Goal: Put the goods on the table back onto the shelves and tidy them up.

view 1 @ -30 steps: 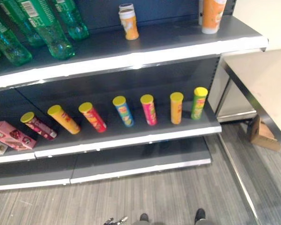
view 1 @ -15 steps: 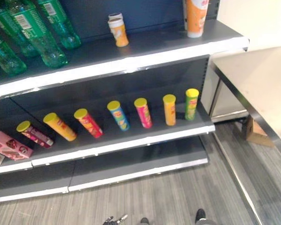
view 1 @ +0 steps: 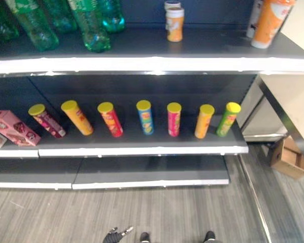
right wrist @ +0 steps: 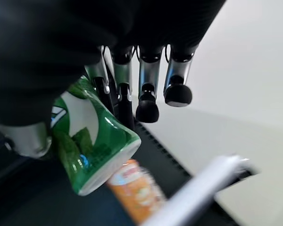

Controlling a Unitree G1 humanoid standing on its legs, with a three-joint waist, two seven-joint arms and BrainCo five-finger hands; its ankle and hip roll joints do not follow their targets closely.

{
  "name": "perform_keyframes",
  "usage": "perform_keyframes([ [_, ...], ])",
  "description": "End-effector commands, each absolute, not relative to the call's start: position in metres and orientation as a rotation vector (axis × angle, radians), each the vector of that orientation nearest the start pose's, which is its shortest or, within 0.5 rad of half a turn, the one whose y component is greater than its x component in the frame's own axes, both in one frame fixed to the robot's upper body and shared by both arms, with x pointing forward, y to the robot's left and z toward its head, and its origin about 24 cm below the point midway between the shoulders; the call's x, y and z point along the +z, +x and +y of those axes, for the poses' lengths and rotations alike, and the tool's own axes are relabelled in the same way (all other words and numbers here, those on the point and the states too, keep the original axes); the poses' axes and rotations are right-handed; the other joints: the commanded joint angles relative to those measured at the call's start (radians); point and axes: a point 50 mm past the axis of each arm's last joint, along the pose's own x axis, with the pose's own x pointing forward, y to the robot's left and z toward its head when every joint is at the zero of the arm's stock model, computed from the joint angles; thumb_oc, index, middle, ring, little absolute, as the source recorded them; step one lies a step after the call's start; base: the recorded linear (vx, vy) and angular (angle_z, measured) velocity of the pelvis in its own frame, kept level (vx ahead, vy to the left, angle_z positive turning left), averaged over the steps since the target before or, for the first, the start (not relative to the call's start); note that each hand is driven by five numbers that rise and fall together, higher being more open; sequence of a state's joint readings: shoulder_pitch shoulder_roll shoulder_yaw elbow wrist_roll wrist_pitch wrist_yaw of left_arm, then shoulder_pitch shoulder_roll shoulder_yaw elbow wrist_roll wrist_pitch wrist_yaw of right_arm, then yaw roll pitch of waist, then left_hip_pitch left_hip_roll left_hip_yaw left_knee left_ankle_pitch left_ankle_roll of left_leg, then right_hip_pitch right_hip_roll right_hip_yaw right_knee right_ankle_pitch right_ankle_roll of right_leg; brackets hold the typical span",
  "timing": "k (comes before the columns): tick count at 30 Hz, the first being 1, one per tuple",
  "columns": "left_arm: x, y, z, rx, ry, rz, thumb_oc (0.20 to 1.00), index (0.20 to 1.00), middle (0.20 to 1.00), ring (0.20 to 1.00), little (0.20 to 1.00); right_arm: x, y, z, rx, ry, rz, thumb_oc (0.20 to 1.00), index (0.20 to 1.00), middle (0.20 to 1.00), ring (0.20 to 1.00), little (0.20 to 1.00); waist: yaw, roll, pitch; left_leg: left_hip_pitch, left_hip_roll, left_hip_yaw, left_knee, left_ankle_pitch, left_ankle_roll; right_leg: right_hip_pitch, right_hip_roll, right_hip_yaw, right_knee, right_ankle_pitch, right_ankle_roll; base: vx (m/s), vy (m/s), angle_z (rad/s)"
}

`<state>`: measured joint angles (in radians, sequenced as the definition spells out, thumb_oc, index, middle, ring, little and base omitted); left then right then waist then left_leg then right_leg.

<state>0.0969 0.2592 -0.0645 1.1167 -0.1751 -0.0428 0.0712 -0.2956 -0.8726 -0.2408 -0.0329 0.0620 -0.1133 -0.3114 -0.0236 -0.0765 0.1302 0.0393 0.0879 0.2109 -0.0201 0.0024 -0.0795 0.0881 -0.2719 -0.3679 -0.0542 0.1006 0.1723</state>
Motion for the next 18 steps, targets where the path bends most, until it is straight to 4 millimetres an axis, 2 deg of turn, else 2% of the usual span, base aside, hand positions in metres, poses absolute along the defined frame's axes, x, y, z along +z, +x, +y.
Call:
perform_keyframes([
  [1, -0.149, 0.081, 0.269, 0.3, 0.208, 1.119, 1.0, 1.0, 1.0, 1.0, 1.0, 0.295, 0.258, -0.288, -0.378, -0.723, -0.849, 0.2, 0.2, 0.2, 0.2, 0.2, 0.046, 0.0, -0.017, 0.0, 0.004, 0.001, -0.023, -0.025, -0.004, -0.052, -0.041, 0.052, 0.156, -0.115, 0.057, -0.01, 0.207, 0.01],
  [4, -0.149, 0.075, 0.271, 0.303, 0.21, 1.138, 1.0, 1.0, 1.0, 1.0, 1.0, 0.302, 0.265, -0.275, -0.301, -0.723, -0.871, 0.2, 0.2, 0.2, 0.2, 0.2, 0.063, -0.007, -0.012, 0.016, -0.016, 0.001, -0.044, -0.028, 0.011, -0.073, -0.074, 0.053, 0.218, -0.097, 0.066, -0.01, 0.157, 0.03],
  [7, -0.149, 0.076, 0.271, 0.28, 0.226, 1.137, 1.0, 1.0, 1.0, 1.0, 1.0, 0.305, 0.276, -0.267, -0.251, -0.731, -0.855, 0.2, 0.2, 0.2, 0.2, 0.2, 0.072, -0.014, -0.012, 0.022, -0.028, -0.013, -0.054, -0.029, 0.014, -0.081, -0.078, 0.06, 0.248, -0.081, 0.072, 0.02, 0.038, 0.05],
  [12, -0.142, 0.095, 0.276, 0.257, 0.229, 1.069, 1.0, 1.0, 1.0, 1.0, 1.0, 0.318, 0.306, -0.262, -0.208, -0.777, -0.781, 0.2, 0.2, 0.2, 0.2, 0.2, 0.096, -0.016, -0.005, 0.008, -0.024, -0.052, -0.05, -0.016, 0.002, -0.105, 0.004, 0.185, 0.146, -0.097, 0.046, -0.02, -0.047, 0.21],
  [13, -0.142, 0.095, 0.276, 0.258, 0.226, 1.068, 1.0, 1.0, 1.0, 1.0, 1.0, 0.319, 0.306, -0.261, -0.206, -0.778, -0.784, 0.2, 0.2, 0.2, 0.2, 0.2, 0.094, -0.014, -0.006, 0.004, -0.023, -0.051, -0.049, -0.014, 0.002, -0.108, 0.005, 0.186, 0.144, -0.094, 0.045, -0.02, -0.096, 0.35],
  [14, -0.14, 0.098, 0.277, 0.258, 0.221, 1.058, 1.0, 1.0, 1.0, 1.0, 1.0, 0.323, 0.32, -0.269, -0.23, -0.804, -0.71, 0.2, 0.2, 0.2, 0.2, 0.2, 0.106, -0.024, -0.008, -0.011, -0.026, -0.075, -0.027, -0.013, -0.003, -0.091, 0.018, 0.225, 0.108, -0.092, 0.045, 0.02, -0.15, 0.4],
  [15, -0.142, 0.095, 0.274, 0.252, 0.214, 1.067, 1.0, 1.0, 1.0, 1.0, 1.0, 0.322, 0.333, -0.268, -0.225, -0.816, -0.659, 0.2, 0.2, 0.2, 0.2, 0.2, 0.114, -0.026, -0.02, -0.013, -0.021, -0.087, -0.016, -0.018, -0.011, -0.061, 0.02, 0.213, 0.078, -0.088, 0.043, 0.03, -0.184, 0.41],
  [18, -0.146, 0.086, 0.27, 0.255, 0.198, 1.098, 1.0, 1.0, 1.0, 1.0, 1.0, 0.321, 0.349, -0.266, -0.218, -0.787, -0.597, 0.2, 0.2, 0.2, 0.2, 0.2, 0.13, -0.02, -0.039, -0.023, -0.012, -0.109, 0.0, -0.016, -0.023, -0.018, 0.035, 0.18, 0.039, -0.096, 0.034, 0.06, -0.156, 0.45],
])
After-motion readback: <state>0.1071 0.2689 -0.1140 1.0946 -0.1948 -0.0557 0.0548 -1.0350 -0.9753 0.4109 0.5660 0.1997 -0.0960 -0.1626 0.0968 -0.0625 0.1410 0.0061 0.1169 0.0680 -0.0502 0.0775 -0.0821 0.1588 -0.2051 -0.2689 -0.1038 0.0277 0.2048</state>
